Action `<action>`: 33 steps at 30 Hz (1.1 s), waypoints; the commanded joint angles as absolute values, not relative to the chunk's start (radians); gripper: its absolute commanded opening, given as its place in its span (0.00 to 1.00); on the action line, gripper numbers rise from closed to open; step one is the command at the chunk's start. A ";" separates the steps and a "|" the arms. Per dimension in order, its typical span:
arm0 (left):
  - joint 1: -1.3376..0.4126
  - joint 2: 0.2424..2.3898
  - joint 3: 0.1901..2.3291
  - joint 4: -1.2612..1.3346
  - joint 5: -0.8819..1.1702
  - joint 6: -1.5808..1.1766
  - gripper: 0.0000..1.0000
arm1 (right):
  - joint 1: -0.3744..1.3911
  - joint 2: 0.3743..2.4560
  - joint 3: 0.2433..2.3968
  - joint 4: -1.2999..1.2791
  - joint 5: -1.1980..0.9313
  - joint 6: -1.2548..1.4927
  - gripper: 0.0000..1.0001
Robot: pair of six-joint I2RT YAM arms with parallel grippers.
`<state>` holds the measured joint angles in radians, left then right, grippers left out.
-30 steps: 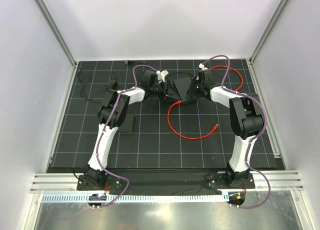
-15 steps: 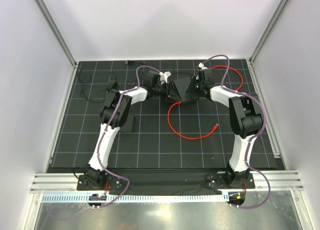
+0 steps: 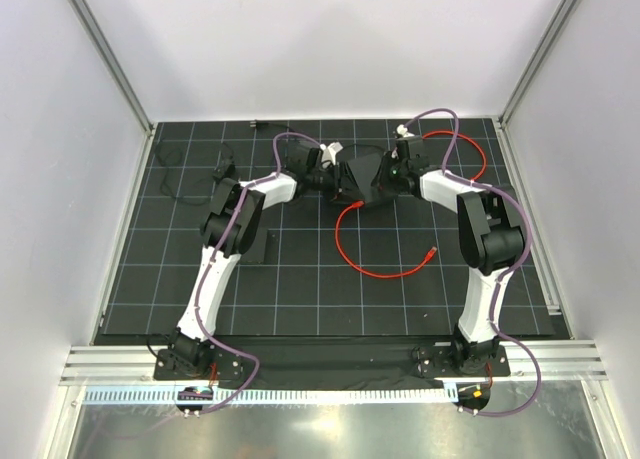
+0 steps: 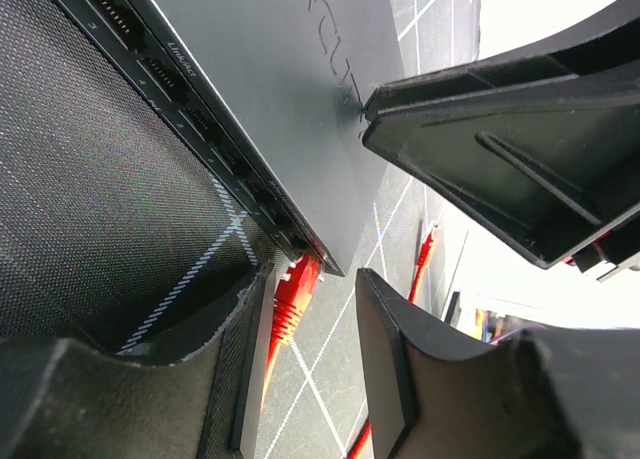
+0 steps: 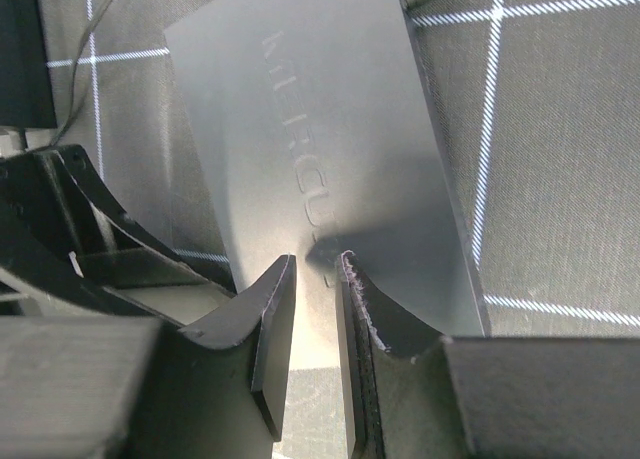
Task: Pull the plug from the switch port
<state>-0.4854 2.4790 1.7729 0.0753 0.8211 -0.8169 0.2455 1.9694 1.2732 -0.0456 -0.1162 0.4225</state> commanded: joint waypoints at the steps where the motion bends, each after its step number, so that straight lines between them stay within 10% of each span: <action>1: -0.500 2.470 1.778 -0.044 0.750 -0.756 0.43 | 0.242 2.003 1.310 -0.071 -0.120 0.425 0.30; 7: -0.500 2.497 1.784 -0.069 0.764 -0.801 0.31 | 0.242 2.000 1.308 -0.074 -0.118 0.423 0.30; 25: -0.543 2.500 1.885 -0.298 0.584 -0.678 0.34 | 0.242 2.003 1.310 -0.075 -0.117 0.426 0.30; 33: -0.545 2.516 1.891 -0.298 0.589 -0.692 0.12 | 0.244 2.003 1.312 -0.077 -0.117 0.430 0.30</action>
